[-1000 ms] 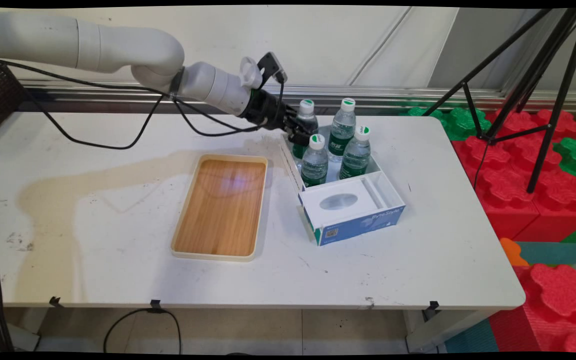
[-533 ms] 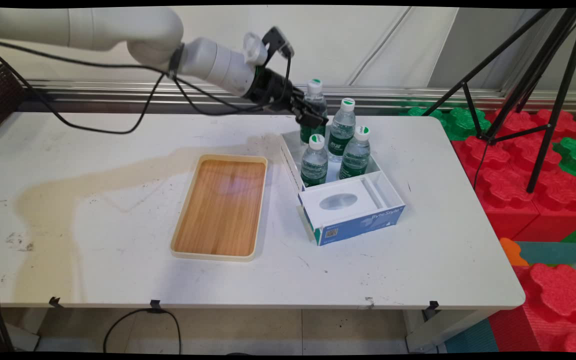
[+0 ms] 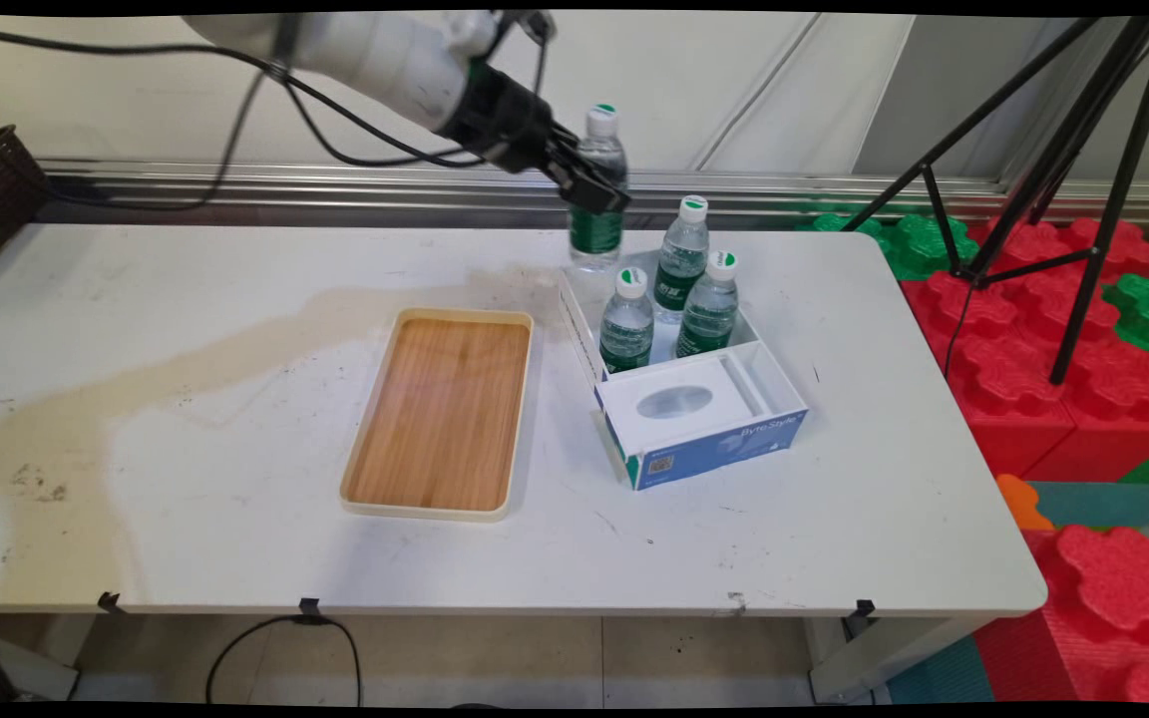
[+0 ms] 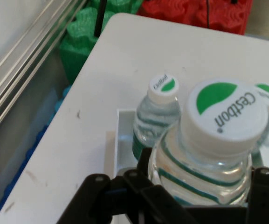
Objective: Place the picked object on the tray
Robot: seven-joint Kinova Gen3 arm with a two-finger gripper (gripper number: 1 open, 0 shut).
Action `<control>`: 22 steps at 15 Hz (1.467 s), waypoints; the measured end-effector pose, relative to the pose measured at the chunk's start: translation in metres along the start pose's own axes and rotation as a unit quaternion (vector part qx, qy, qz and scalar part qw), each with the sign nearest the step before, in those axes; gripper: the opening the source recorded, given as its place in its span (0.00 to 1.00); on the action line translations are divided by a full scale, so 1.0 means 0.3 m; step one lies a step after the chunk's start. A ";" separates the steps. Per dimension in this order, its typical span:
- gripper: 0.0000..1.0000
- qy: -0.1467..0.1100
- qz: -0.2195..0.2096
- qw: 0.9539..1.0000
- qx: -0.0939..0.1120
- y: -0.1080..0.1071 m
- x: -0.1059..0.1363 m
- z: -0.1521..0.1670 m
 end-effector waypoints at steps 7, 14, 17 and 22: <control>0.00 -0.046 0.012 0.999 -0.022 -0.006 -0.100 -0.292; 0.00 -0.076 0.047 0.995 -0.043 -0.083 -0.351 -0.469; 0.00 -0.075 0.056 0.994 -0.051 -0.109 -0.455 -0.468; 0.00 -0.068 0.063 0.994 -0.054 -0.151 -0.568 -0.418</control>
